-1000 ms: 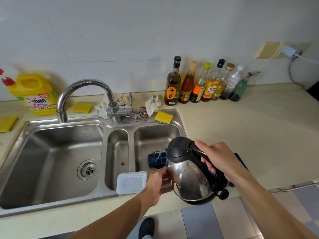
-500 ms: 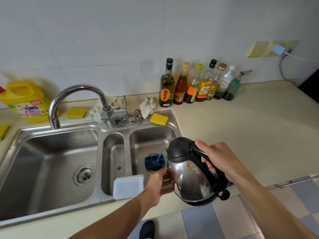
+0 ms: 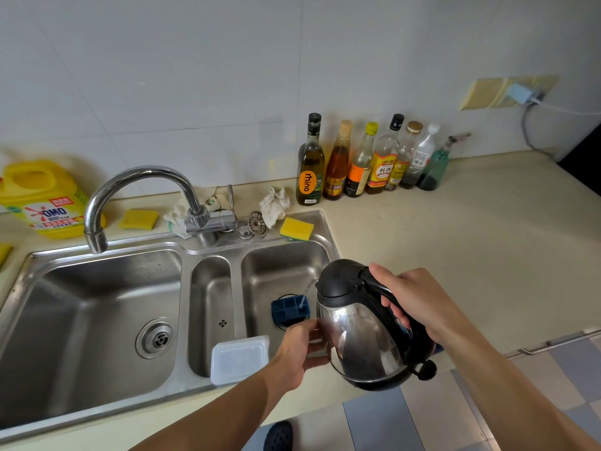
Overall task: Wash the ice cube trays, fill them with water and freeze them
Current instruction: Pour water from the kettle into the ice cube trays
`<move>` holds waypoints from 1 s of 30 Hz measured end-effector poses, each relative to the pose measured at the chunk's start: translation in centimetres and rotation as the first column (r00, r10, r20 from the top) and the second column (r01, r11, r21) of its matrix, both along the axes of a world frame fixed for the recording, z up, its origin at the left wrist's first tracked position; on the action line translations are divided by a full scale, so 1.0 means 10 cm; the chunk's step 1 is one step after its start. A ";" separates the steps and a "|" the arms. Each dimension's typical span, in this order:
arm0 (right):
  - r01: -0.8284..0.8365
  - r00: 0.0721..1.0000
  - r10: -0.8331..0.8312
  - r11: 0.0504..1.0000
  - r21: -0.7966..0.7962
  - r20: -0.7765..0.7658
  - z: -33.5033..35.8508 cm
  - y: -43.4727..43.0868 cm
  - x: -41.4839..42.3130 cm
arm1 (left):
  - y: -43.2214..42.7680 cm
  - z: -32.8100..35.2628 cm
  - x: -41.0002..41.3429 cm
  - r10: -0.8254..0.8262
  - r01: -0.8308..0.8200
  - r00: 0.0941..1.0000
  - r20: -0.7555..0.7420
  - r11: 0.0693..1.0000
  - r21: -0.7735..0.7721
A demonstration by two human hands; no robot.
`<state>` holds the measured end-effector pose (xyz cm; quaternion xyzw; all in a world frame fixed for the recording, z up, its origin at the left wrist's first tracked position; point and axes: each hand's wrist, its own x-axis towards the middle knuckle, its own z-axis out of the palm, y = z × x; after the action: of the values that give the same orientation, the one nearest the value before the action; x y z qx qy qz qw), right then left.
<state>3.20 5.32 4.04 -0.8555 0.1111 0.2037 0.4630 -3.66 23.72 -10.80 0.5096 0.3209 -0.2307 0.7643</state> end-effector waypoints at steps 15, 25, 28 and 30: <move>0.008 1.000 -0.008 1.000 0.005 -0.030 0.00 0.03 0.07 | 0.02 -0.02 0.07 0.012 -0.013 0.999 -0.041 0.999 -0.029; -0.012 0.999 0.013 1.000 0.020 -0.034 -0.02 0.09 0.07 | 0.09 -0.05 0.05 0.036 -0.037 0.998 -0.054 0.999 -0.015; -0.011 0.999 0.012 1.000 0.025 -0.037 -0.02 0.10 0.06 | 0.09 -0.05 0.03 0.037 -0.037 0.998 -0.052 0.999 -0.006; -0.011 0.999 0.012 1.000 0.024 -0.039 -0.02 0.11 0.04 | 0.10 -0.04 0.02 0.036 -0.036 0.998 -0.054 0.999 -0.004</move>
<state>3.64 6.38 3.86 -0.8464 0.1129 0.2245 0.4696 -3.50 24.70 -11.22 0.4954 0.3498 -0.2313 0.7607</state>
